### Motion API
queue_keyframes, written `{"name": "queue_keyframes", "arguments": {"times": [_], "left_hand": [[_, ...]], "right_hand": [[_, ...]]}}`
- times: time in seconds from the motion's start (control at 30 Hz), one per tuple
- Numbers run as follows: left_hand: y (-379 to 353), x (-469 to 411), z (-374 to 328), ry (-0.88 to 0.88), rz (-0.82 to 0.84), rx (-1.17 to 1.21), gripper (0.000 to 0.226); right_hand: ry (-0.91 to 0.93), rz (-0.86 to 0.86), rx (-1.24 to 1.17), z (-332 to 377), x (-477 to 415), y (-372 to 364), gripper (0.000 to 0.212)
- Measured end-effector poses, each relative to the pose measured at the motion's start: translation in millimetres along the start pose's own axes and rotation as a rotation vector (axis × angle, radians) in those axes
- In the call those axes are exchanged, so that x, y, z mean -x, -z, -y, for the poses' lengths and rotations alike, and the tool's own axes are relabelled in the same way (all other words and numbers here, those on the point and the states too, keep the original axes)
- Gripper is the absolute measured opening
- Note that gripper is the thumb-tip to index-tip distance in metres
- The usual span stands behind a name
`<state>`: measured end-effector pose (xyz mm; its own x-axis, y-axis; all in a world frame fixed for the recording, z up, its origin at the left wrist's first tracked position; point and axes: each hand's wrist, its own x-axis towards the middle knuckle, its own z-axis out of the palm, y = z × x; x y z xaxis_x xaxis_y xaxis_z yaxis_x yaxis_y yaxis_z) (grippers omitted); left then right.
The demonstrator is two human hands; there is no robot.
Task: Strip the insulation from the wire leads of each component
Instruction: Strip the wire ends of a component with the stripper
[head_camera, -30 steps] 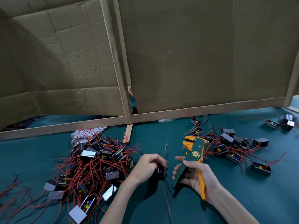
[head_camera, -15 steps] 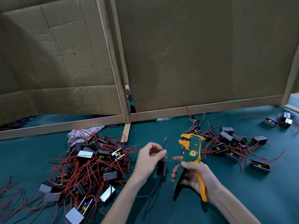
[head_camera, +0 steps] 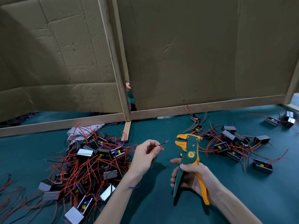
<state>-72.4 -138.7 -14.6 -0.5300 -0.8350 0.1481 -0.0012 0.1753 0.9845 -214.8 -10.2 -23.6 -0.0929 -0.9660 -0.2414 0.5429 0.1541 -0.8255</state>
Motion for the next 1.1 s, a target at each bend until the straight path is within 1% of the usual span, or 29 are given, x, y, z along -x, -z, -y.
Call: {"name": "queue_keyframes", "arguments": {"times": [0.17,0.3,0.43,0.63,0.9,1.1], "left_hand": [[3,0,-6,-0.031,-0.044,-0.006,0.024],[2,2,-12,-0.055,-0.019,0.030,0.015],[2,4,-18,-0.043,0.010,0.087,0.009],[0,5,-24,-0.021,0.065,0.028,0.012],[4,8,-30,0.018,0.155,-0.052,0.010],[9,7,-34,0.023,0.193,-0.093,0.013]], "right_hand": [[-0.001,0.013,0.013,1,1,-2,0.046],[-0.016,0.045,0.027,3,3,-4,0.047],[-0.058,0.122,0.049,4,7,-4,0.044],[-0.090,0.250,0.092,4,11,-6,0.039],[-0.092,0.289,0.118,4,11,-2,0.032],[-0.089,0.273,0.168,5,12,0,0.025]]}}
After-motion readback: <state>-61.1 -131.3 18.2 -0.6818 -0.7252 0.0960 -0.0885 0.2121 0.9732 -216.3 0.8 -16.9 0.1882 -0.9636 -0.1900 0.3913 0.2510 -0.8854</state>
